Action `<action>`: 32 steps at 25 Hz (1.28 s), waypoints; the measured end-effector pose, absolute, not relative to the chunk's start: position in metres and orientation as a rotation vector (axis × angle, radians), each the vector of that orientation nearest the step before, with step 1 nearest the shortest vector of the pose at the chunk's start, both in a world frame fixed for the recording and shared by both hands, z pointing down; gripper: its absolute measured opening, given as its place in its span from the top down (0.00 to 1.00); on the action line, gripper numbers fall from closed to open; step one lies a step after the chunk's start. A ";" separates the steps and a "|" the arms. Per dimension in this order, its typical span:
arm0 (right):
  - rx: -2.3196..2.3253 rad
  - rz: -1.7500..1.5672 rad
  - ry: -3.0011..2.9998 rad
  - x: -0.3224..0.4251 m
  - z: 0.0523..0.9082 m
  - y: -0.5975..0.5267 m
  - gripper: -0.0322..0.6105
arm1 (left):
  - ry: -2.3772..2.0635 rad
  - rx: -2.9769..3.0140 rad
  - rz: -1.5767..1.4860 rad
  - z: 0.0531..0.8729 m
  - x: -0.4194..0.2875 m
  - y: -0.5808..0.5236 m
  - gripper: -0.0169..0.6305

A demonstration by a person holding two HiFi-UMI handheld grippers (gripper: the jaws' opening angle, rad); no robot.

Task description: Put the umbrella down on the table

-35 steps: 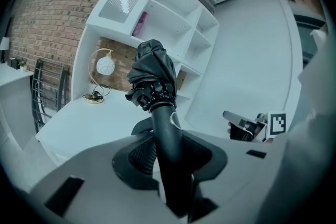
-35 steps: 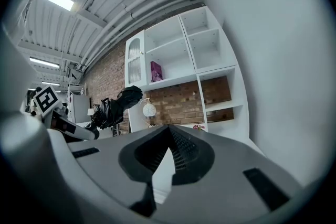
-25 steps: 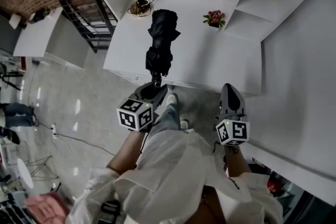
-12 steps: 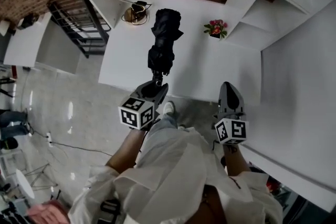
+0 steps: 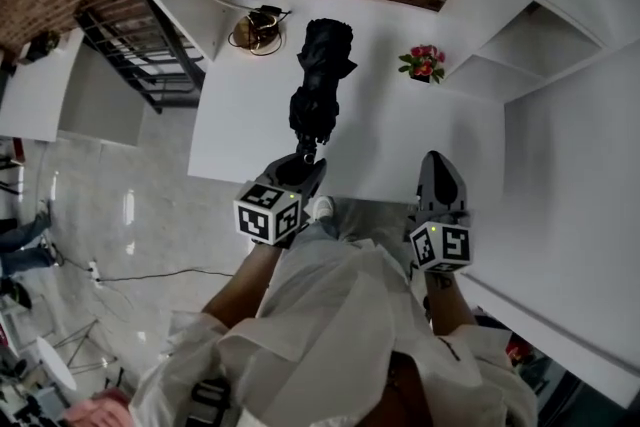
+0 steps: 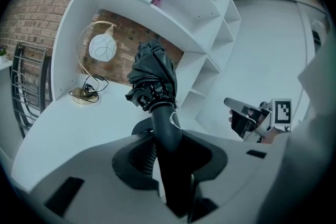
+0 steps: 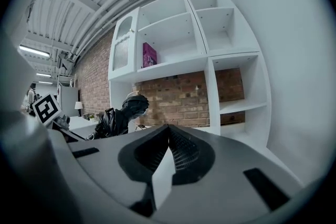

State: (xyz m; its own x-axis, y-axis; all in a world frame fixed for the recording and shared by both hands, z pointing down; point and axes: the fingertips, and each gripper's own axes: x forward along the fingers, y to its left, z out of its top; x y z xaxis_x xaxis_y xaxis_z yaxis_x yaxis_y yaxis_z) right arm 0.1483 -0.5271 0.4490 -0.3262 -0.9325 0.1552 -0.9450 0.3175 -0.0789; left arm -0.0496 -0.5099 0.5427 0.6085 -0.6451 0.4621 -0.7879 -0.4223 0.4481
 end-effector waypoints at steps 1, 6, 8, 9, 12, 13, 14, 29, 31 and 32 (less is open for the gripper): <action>1.773 0.247 -2.478 0.147 0.453 -0.529 0.92 | -1.120 2.186 0.294 0.546 -0.050 -0.512 0.77; 1.743 0.284 -2.464 0.145 0.464 -0.539 0.92 | -1.107 2.161 0.301 0.555 -0.045 -0.523 0.77; 1.732 0.290 -2.468 0.147 0.465 -0.546 0.92 | -1.110 2.153 0.304 0.557 -0.042 -0.527 0.77; 1.725 0.293 -2.472 0.147 0.466 -0.550 0.92 | -1.115 2.148 0.304 0.557 -0.041 -0.530 0.77; 1.693 0.297 -2.487 0.148 0.467 -0.559 0.92 | -1.131 2.126 0.297 0.556 -0.038 -0.534 0.77; 1.681 0.295 -2.495 0.148 0.466 -0.563 0.92 | -1.137 2.120 0.297 0.556 -0.036 -0.535 0.77; 1.670 0.292 -2.502 0.149 0.466 -0.566 0.92 | -1.145 2.117 0.296 0.556 -0.035 -0.537 0.77; 1.563 0.376 -2.512 0.158 0.503 -0.586 0.92 | -1.165 2.012 0.363 0.590 -0.016 -0.543 0.77; 1.549 0.399 -2.498 0.158 0.514 -0.588 0.92 | -1.151 1.990 0.384 0.603 -0.011 -0.543 0.77; 1.541 0.410 -2.492 0.158 0.519 -0.589 0.92 | -1.145 1.979 0.394 0.610 -0.008 -0.543 0.77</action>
State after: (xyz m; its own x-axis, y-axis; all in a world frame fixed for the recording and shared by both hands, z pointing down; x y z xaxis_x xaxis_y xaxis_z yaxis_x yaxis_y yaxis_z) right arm 0.1578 -0.5888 0.5189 -0.4454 -0.8449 0.2963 -0.8953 0.4239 -0.1370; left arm -0.0083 -0.5427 0.6096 0.5420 -0.5834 0.6048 -0.8320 -0.2716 0.4837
